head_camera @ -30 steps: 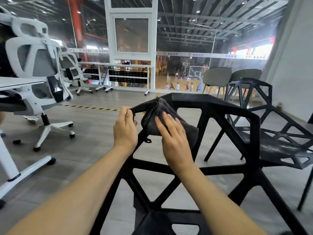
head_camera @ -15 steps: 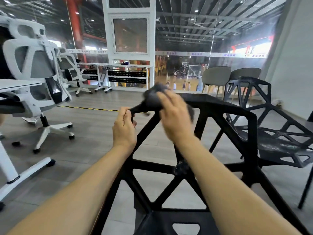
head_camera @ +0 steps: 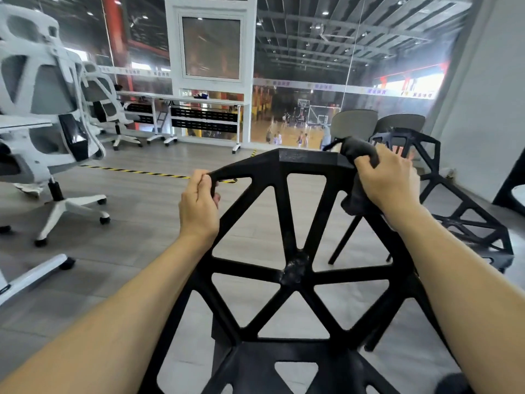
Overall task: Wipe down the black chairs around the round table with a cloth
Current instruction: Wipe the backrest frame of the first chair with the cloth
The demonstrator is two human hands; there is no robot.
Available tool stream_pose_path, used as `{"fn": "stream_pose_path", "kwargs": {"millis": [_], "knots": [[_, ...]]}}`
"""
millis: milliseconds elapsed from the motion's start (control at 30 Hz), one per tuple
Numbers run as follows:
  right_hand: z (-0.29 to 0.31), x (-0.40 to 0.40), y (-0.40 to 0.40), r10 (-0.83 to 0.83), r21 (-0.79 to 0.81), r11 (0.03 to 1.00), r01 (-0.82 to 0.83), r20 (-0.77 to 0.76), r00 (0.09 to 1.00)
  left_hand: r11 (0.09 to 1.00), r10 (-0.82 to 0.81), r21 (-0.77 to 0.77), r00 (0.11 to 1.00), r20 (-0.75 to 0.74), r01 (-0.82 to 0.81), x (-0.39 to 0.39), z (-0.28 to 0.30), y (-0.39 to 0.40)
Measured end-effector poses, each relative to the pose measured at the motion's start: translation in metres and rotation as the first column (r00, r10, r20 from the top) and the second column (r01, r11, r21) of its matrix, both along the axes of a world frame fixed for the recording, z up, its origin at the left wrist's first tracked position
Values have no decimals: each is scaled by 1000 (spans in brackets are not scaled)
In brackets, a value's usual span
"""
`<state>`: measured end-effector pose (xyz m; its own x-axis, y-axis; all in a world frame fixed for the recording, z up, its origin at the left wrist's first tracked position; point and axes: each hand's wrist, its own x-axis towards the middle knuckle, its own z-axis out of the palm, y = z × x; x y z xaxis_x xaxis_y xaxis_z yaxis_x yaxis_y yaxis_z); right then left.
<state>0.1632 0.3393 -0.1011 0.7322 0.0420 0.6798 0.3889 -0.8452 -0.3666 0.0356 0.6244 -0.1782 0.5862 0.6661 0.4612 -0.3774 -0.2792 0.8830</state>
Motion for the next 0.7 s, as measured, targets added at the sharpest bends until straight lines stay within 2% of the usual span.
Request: {"fn": "stream_pose_path", "kwargs": {"millis": [133,233,333,400,467,600,700], "knots": [[1,2,6,-109,63,992,111,-34,993,997,-73,-33,996,-45,72,2,4,4],[-4,9,24,-154,52,987,151,58,986,989,-149,-25,980,-130,147,2,13,13],[-6,15,51,-27,-40,999,35,178,984,987,-98,96,962,-256,127,-17,14,18],[-8,17,73,91,-128,990,-63,233,968,958,40,276,911,-410,82,-53,-8,19],[-14,14,98,238,-194,962,-191,261,935,924,190,382,845,-499,18,-102,-48,12],[-34,-8,154,544,-226,837,-499,245,802,856,364,517,675,-642,30,-164,-94,-31],[-49,-30,184,647,-249,763,-597,311,696,814,453,581,631,-630,-3,-164,-101,-33]]}}
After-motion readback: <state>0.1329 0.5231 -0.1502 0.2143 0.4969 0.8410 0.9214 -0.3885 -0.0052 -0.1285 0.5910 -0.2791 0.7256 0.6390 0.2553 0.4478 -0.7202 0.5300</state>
